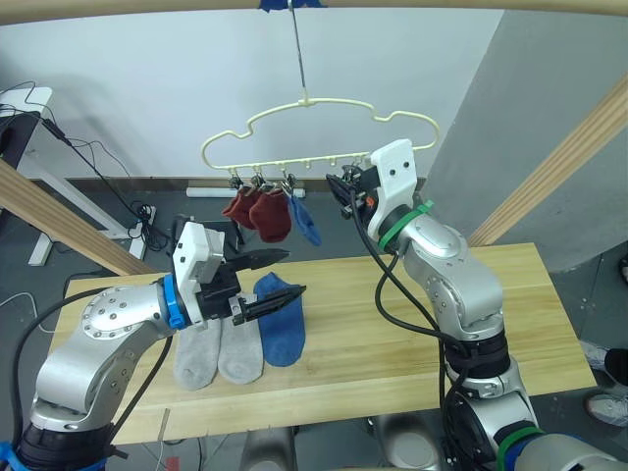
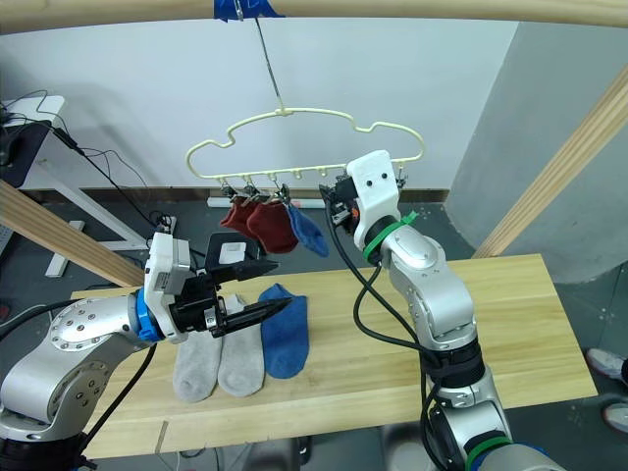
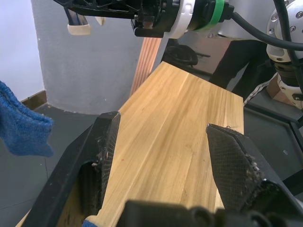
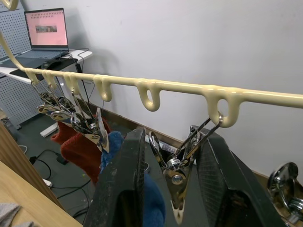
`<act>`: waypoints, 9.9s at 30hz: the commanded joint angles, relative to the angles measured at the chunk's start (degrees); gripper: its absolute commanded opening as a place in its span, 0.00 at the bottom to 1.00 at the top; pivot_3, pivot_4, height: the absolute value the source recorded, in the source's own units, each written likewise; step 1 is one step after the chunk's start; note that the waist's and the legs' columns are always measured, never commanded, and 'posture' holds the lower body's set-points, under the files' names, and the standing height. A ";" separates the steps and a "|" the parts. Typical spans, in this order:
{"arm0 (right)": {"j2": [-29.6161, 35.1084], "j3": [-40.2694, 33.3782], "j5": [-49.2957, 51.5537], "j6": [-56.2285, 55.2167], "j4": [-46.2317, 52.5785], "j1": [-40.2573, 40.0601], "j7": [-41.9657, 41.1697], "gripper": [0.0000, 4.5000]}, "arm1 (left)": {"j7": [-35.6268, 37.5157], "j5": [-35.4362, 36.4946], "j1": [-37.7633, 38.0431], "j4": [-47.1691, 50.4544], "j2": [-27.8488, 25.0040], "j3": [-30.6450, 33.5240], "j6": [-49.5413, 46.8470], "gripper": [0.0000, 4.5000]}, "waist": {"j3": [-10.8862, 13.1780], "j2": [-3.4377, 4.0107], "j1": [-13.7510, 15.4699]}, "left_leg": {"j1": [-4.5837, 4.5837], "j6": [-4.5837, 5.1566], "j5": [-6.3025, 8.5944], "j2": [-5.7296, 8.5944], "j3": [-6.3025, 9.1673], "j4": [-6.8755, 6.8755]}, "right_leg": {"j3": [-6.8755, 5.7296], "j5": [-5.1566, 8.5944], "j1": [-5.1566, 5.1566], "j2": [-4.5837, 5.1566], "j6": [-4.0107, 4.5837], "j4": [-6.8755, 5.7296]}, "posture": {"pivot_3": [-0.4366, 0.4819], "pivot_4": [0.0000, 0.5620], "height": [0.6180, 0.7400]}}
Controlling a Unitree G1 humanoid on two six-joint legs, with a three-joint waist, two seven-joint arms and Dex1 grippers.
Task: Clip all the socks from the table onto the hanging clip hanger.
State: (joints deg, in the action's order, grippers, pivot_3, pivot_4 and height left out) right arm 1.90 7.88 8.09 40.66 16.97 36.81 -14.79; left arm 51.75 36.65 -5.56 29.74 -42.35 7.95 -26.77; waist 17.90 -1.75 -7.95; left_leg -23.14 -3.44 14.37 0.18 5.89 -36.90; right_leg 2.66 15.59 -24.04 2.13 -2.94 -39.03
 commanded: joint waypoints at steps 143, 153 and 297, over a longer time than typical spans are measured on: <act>-0.90 1.90 1.01 0.88 4.98 -1.31 0.43 0.01 | -23.74 -23.87 11.34 -24.34 29.39 -5.78 23.47 0.00 | -0.18 -0.02 -0.40 | -0.03 0.08 -0.04 -0.05 -0.01 -0.08 | -0.06 -0.16 -0.01 0.00 0.11 0.00 | 0.21 0.50 1.00; -1.24 1.14 2.21 1.47 5.80 -1.05 -0.05 0.01 | -15.79 -24.88 8.48 -21.01 25.89 -11.38 33.35 0.00 | -0.18 -0.02 -0.39 | -0.03 0.08 -0.05 -0.04 -0.02 -0.08 | -0.05 -0.16 0.00 -0.01 0.12 0.00 | 0.21 0.50 1.00; -2.52 -4.05 -2.28 1.36 8.57 -4.91 13.21 0.41 | 2.59 -8.10 -11.89 -9.19 4.77 -6.03 7.70 0.64 | -0.25 -0.01 -1.59 | -0.11 0.05 -0.08 0.05 0.10 -0.13 | -0.09 -0.17 -0.03 -0.10 0.12 -0.08 | 0.20 0.43 1.00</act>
State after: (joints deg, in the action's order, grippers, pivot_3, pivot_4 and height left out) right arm -0.08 4.73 5.60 42.34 22.73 30.93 -2.56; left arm 54.10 28.54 -16.86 19.71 -37.87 1.88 -20.42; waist 17.65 -1.76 -9.55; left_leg -23.24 -3.39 14.29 0.23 5.99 -37.03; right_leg 2.58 15.42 -24.07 2.03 -2.82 -39.12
